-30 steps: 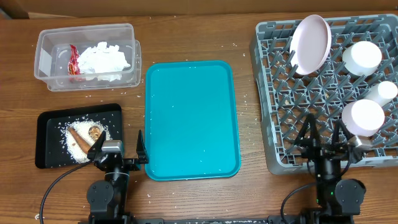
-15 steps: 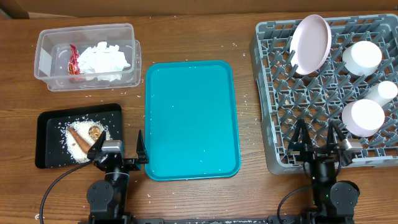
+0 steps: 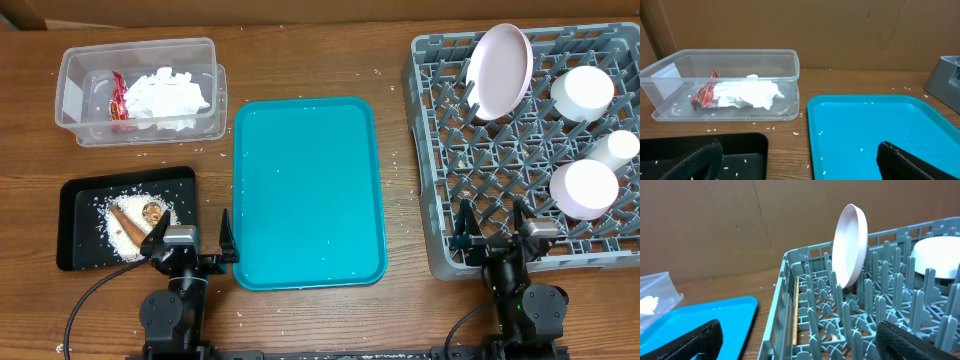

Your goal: Sort waste into correct bins and load items into the dishwasher

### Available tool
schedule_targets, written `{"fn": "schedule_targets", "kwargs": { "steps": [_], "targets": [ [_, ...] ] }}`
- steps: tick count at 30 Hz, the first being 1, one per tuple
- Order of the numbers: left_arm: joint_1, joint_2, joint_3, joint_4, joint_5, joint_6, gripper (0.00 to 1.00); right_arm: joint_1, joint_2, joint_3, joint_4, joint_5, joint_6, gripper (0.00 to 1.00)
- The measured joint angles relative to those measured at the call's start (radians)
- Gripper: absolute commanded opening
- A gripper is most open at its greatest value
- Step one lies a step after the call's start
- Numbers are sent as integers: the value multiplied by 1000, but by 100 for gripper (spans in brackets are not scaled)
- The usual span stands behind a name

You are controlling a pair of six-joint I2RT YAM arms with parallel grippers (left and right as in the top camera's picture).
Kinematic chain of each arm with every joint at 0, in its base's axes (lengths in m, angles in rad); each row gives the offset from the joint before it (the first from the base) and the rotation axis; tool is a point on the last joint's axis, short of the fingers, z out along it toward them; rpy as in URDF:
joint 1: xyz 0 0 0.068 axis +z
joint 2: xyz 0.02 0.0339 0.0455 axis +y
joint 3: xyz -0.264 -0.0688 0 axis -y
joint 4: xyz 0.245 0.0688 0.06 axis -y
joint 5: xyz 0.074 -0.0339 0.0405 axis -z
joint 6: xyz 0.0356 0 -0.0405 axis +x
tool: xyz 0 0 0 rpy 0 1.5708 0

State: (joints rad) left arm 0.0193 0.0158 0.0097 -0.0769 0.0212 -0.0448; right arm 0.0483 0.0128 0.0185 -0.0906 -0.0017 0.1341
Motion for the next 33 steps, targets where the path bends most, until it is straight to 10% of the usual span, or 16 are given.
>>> {"fn": "schedule_targets", "kwargs": {
  "steps": [33],
  "targets": [
    [0,0,0,0,0,0,100,0,0,0,1,-1,-105,100]
  ]
}}
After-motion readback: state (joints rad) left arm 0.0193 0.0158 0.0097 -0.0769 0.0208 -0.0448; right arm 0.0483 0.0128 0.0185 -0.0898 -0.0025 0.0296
